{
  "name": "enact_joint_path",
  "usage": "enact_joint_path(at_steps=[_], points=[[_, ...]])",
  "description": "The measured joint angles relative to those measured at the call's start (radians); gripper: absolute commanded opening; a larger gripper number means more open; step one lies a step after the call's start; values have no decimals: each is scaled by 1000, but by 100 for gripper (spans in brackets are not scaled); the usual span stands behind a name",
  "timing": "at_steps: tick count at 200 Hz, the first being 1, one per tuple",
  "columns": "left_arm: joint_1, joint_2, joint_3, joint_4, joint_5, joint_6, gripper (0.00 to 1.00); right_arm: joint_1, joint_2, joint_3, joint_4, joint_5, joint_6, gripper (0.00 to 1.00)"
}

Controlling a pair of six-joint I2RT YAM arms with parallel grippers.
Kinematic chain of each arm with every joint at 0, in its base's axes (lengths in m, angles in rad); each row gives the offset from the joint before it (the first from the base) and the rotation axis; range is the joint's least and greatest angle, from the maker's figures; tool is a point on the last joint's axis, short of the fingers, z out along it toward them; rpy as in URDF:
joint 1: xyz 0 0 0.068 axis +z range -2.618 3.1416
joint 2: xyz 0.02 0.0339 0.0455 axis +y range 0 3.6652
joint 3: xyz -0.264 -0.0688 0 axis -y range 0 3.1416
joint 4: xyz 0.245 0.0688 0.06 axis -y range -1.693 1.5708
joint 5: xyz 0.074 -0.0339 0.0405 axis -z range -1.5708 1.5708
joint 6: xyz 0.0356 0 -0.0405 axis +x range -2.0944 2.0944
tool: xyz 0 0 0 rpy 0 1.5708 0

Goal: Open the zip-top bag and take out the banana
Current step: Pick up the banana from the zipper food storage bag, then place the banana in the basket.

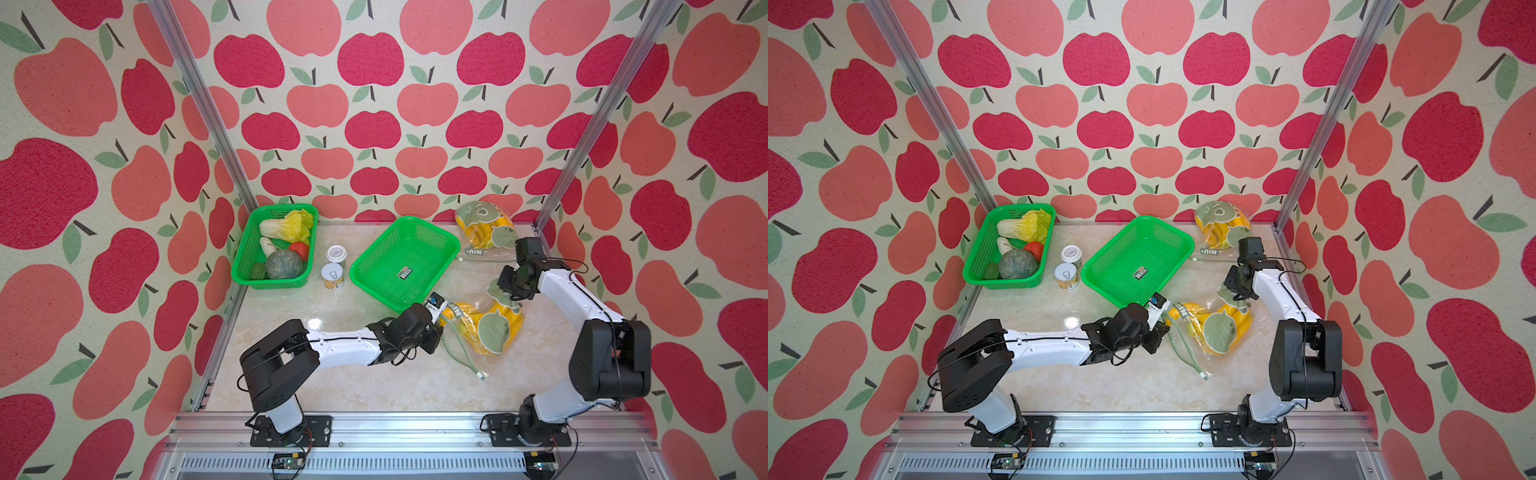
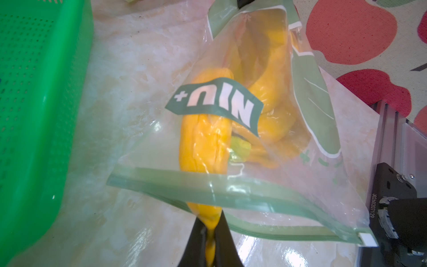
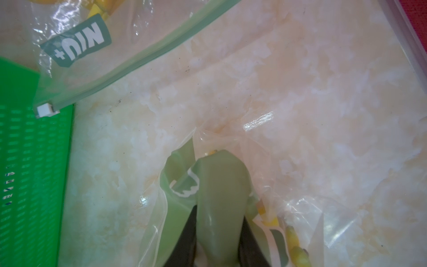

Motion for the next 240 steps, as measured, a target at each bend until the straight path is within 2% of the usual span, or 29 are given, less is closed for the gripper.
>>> enact_joint_path(at_steps=[47, 103, 146, 170, 211, 224, 240], points=[[-21, -125, -51, -12, -18, -11, 9, -71, -2, 0, 9, 1, 35, 4], [-8, -185, -113, -32, -18, -54, 8, -114, -2, -5, 34, 0, 56, 4], [36, -367, -192, -137, -7, -72, 8, -187, -2, -24, 75, -15, 64, 4], [67, -465, -209, -188, 16, -80, 8, -193, -3, -41, 91, -29, 64, 5], [200, -584, -189, -280, 64, -77, 7, -193, -21, -76, 115, -54, 64, 5], [269, -570, -142, -303, 97, -74, 7, -193, -30, -88, 121, -61, 64, 5], [368, -483, -29, -332, 159, -58, 7, -193, -42, -103, 129, -69, 64, 5]])
